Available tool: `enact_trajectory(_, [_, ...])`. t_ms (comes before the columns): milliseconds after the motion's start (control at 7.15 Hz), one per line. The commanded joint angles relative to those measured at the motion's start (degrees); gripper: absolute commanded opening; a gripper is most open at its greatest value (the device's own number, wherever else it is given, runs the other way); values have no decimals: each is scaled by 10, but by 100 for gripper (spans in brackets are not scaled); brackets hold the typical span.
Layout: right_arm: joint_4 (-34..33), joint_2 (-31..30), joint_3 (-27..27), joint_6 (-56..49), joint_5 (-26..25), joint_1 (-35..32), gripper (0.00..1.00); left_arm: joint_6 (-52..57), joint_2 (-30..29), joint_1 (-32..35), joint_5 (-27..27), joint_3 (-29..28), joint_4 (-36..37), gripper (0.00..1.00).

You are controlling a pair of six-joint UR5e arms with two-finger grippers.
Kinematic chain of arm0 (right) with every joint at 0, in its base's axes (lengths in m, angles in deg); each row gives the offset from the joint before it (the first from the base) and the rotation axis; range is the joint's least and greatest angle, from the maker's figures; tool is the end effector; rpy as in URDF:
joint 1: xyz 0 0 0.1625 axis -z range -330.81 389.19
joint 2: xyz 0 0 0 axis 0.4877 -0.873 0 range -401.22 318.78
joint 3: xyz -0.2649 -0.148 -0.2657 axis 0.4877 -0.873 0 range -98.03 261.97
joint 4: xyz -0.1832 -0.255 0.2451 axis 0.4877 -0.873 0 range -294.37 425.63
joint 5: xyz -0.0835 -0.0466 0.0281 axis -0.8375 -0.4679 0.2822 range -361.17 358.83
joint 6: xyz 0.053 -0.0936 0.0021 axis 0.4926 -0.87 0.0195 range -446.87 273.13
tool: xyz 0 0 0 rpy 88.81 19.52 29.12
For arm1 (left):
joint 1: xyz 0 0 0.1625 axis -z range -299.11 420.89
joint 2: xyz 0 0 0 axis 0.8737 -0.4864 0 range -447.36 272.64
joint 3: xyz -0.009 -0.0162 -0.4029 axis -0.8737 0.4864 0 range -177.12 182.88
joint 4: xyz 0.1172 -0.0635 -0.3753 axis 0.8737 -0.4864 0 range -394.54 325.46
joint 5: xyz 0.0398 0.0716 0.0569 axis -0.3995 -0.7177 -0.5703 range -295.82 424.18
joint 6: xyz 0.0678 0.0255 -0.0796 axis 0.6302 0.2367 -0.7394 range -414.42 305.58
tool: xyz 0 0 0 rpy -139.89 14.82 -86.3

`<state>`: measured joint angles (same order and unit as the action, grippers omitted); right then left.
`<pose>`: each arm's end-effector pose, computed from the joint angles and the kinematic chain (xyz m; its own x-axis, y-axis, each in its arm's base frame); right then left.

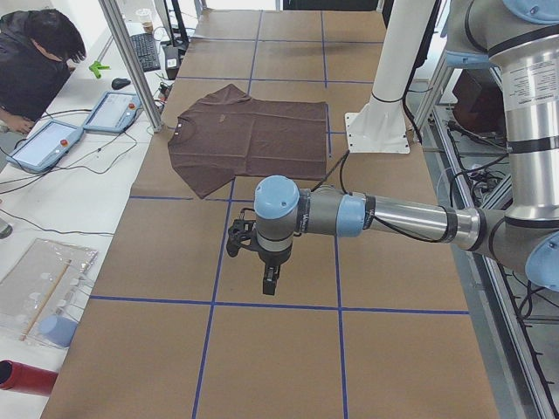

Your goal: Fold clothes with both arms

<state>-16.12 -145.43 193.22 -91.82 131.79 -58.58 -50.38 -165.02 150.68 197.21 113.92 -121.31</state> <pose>0.0447 -0.3924 0.5572 0.7184 -0.2903 0.6322 0.0999 0.9424 0.3192 -0.0584 -0.3917 0.5685 0.7287 0.1380 -0.6707 -0.0553 0.9882 0.1432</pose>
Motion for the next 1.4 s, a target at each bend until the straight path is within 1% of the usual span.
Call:
enact_trajectory(0, [120,80,-75,3,1,4,100,2,-6,-1,3,28,-63,100])
enact_trajectory(140, [121,111,-103,3,8,4,100,-4,-27,-1,1,4,-166,100])
enact_trajectory(280, [122,116,-115,2,20,5,100,2,-95,0,3,-94,-307,100])
enact_trajectory(420, [121,124,-117,35,52,5,100,-29,-102,0,5,-129,-355,100])
enact_trajectory(560, [141,145,-117,115,59,9,100,-60,-104,0,5,-128,-361,100])
enact_trajectory(699, [206,157,-139,137,57,27,100,-62,-103,0,6,-125,-362,100])
enact_trajectory(839, [240,181,-146,226,56,69,100,-62,-103,0,6,-124,-362,100])
enact_trajectory(979, [253,213,-147,361,20,125,100,-62,-102,0,6,-122,-362,100])
enact_trajectory(1119, [269,253,-148,469,-66,205,100,-61,-100,0,6,-121,-363,100])
enact_trajectory(1259, [290,294,-167,558,-164,293,100,-61,-98,0,6,-121,-363,100])
